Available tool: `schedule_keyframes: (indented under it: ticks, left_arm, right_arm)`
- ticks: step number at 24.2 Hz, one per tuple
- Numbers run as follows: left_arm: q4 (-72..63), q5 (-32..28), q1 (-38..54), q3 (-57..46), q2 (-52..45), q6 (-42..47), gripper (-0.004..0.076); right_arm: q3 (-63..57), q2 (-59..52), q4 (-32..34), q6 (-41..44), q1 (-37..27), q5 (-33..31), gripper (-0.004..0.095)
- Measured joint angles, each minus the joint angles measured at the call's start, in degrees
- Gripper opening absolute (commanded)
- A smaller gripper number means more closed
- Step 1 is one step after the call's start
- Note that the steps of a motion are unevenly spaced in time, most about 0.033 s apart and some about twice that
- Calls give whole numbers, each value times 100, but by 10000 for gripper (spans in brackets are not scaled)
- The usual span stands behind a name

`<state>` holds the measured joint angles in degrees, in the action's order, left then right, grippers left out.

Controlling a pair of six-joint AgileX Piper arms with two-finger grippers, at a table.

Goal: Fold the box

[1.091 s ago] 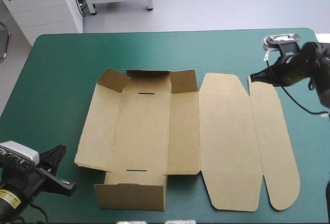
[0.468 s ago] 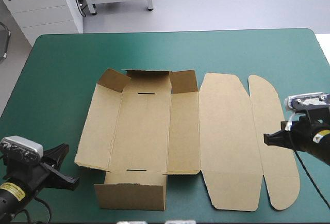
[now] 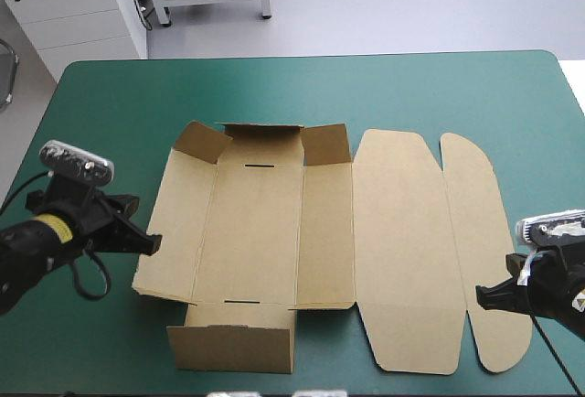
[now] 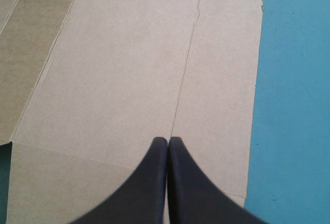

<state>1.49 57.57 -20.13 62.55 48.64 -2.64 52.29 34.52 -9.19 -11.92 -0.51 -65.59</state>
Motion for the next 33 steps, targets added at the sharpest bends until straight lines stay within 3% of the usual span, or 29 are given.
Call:
schedule_keyframes:
  ticks: [12, 14, 21, 27, 30, 33]
  left_arm:
    - [-200, 733, 27, 1576, 2393, -575, 19]
    - [-594, 842, 333, 1624, 2614, -800, 19]
    - [-3140, 1323, 2994, 1650, 2984, -2393, 19]
    - [-3782, 1317, 4641, 1595, 2997, -2493, 17]
    - [-3782, 1317, 4860, 1595, 2997, -2223, 65]
    - [-3645, 1324, 4891, 1595, 3002, -2120, 205]
  right_arm:
    - [-490, -96, 5, 0, 0, -28, -15]
    - [-490, -96, 5, -5, -4, -22, -15]
    - [-495, -96, -63, -22, -6, 117, -15]
    - [-495, -96, -108, -44, -11, 190, -15]
    - [-495, -96, -108, -44, -11, 190, -15]
    - [-495, -96, -123, -44, -11, 190, -15]
